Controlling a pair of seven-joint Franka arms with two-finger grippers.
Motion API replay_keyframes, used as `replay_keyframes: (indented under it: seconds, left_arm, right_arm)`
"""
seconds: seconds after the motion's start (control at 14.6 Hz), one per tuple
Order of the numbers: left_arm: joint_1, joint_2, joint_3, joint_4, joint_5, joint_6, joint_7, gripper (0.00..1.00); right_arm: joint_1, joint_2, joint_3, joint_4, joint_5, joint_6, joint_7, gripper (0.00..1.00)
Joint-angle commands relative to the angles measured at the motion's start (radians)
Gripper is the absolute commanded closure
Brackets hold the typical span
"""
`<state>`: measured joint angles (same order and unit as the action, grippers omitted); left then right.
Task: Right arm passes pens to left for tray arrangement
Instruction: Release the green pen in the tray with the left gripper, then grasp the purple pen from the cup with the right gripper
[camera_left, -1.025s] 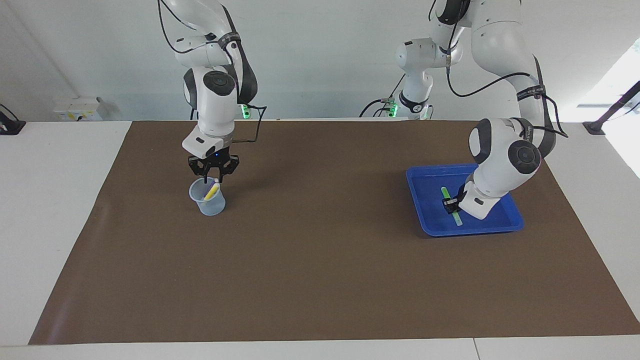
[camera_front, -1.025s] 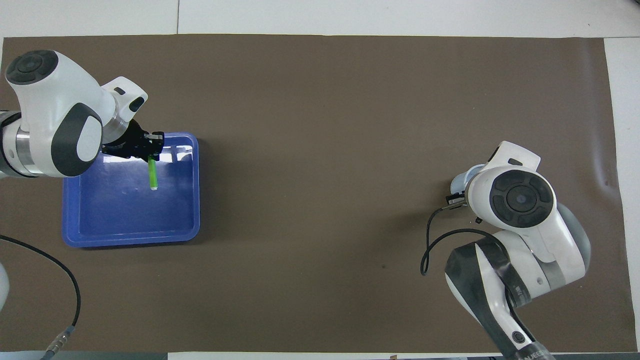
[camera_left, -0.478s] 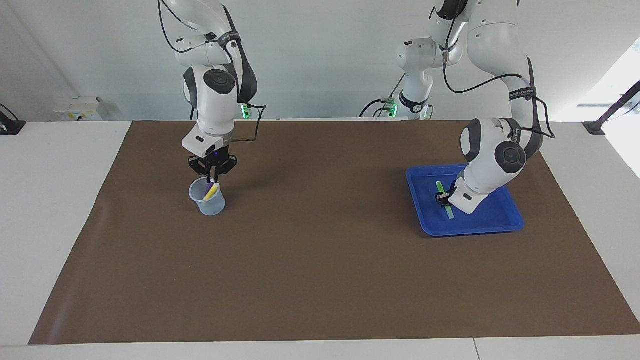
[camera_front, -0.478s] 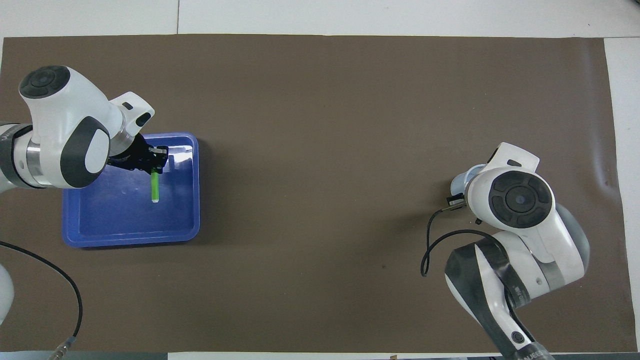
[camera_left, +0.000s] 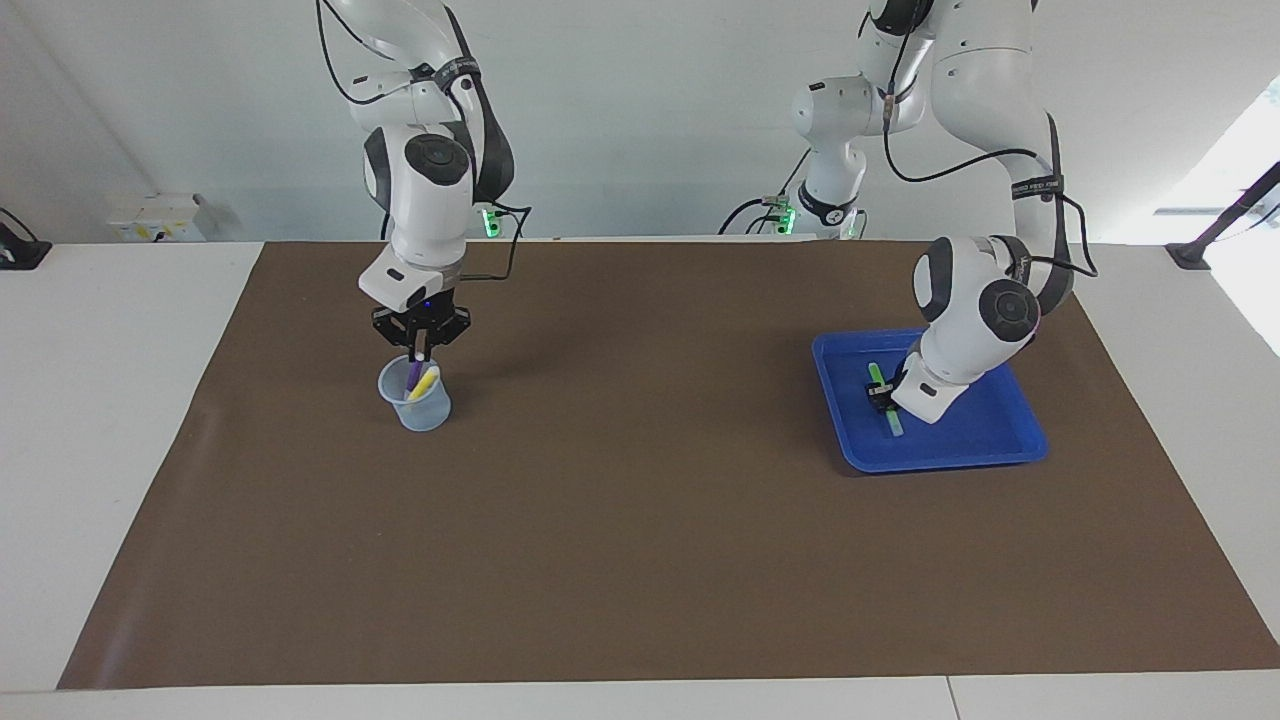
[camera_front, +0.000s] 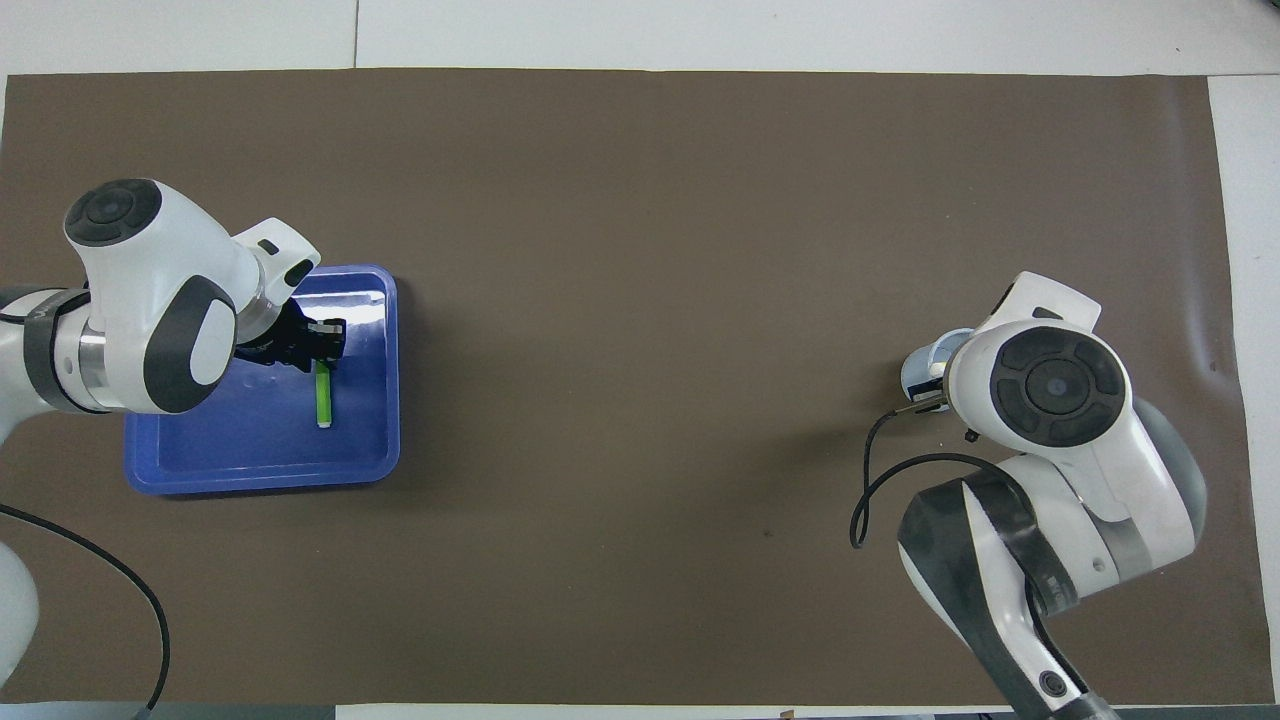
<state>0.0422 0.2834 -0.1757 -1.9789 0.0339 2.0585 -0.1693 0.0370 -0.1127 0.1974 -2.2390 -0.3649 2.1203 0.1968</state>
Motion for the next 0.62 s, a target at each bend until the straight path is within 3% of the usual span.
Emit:
replay_keyframes:
  seconds: [0.0, 0.21, 0.55]
  left_arm:
    - [0.005, -0.043, 0.002, -0.054, 0.007, 0.034, 0.011, 0.0]
    - [0.005, -0.041, 0.002, -0.049, 0.007, 0.034, 0.01, 0.0]
    - [0.007, -0.039, 0.002, -0.022, 0.006, 0.011, 0.008, 0.0]
  right_arm:
    - [-0.005, -0.059, 0.001, 0.048, 0.012, -0.071, -0.027, 1.0]
    - [-0.006, -0.067, -0.003, 0.155, 0.105, -0.166, -0.022, 1.0]
    - [-0.011, -0.032, -0.006, 0.326, 0.328, -0.224, 0.077, 1.0]
